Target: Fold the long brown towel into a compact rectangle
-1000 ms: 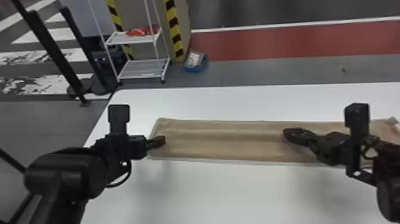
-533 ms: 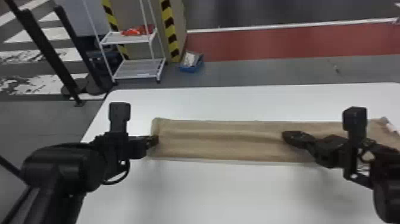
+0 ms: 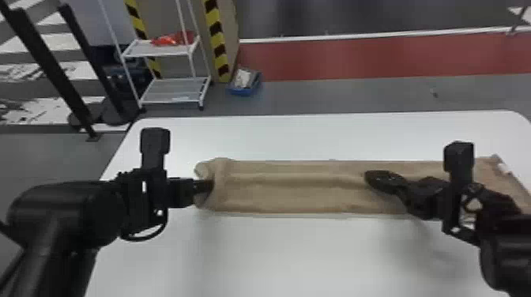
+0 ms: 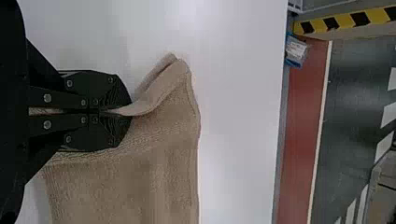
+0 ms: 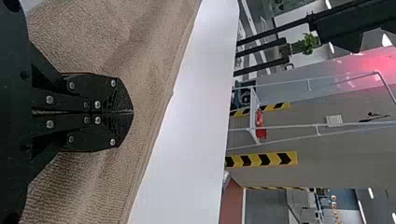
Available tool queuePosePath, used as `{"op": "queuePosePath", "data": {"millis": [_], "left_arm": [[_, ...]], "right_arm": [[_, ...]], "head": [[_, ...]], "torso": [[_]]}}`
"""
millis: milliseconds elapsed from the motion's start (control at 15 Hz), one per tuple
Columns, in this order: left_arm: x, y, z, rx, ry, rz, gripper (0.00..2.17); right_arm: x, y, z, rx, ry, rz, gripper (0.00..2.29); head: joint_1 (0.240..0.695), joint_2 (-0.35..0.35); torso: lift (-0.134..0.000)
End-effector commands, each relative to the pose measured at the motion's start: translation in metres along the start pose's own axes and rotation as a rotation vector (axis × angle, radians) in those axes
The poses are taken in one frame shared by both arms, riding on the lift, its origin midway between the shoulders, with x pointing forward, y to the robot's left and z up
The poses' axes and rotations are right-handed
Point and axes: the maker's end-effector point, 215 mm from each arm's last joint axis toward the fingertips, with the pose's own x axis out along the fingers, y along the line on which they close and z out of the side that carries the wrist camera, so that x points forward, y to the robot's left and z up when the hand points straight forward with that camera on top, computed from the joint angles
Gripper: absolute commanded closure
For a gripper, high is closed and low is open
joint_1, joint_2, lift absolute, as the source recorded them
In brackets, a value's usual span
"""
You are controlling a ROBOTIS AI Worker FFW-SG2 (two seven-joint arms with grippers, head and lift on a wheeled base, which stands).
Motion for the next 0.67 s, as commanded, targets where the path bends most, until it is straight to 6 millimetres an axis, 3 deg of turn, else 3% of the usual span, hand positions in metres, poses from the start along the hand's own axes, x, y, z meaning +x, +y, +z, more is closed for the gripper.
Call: {"op": "queuePosePath", "data": {"millis": [0,200,333,533,600], "left_arm": [[-0.009,-0.036,0.034,-0.018,-0.062,-0.085,1.74],[-0.016,-0.089,0.064,-0.075,-0.114,-0.2,1.74],[-0.024,-0.124,0.057,-0.087,-0.059,-0.269,1.74],[-0.022,-0.175,0.053,-0.081,-0.049,-0.305,1.74],[-0.02,-0.196,0.047,-0.059,-0.035,-0.314,1.74]], "right_arm": [[0.001,-0.001,0.003,0.0,-0.009,0.001,2.02],[-0.01,-0.014,0.013,0.023,-0.06,-0.019,2.02],[-0.027,-0.028,0.019,0.04,-0.1,-0.049,1.99],[-0.078,-0.064,0.046,0.052,-0.194,-0.134,1.6],[-0.099,-0.078,0.051,0.063,-0.224,-0.162,1.21]], "head": [[0.695,0.118],[0.695,0.072],[0.695,0.04],[0.695,-0.053],[0.695,-0.082]], "torso": [[-0.128],[-0.128],[-0.128],[-0.128],[-0.128]]}}
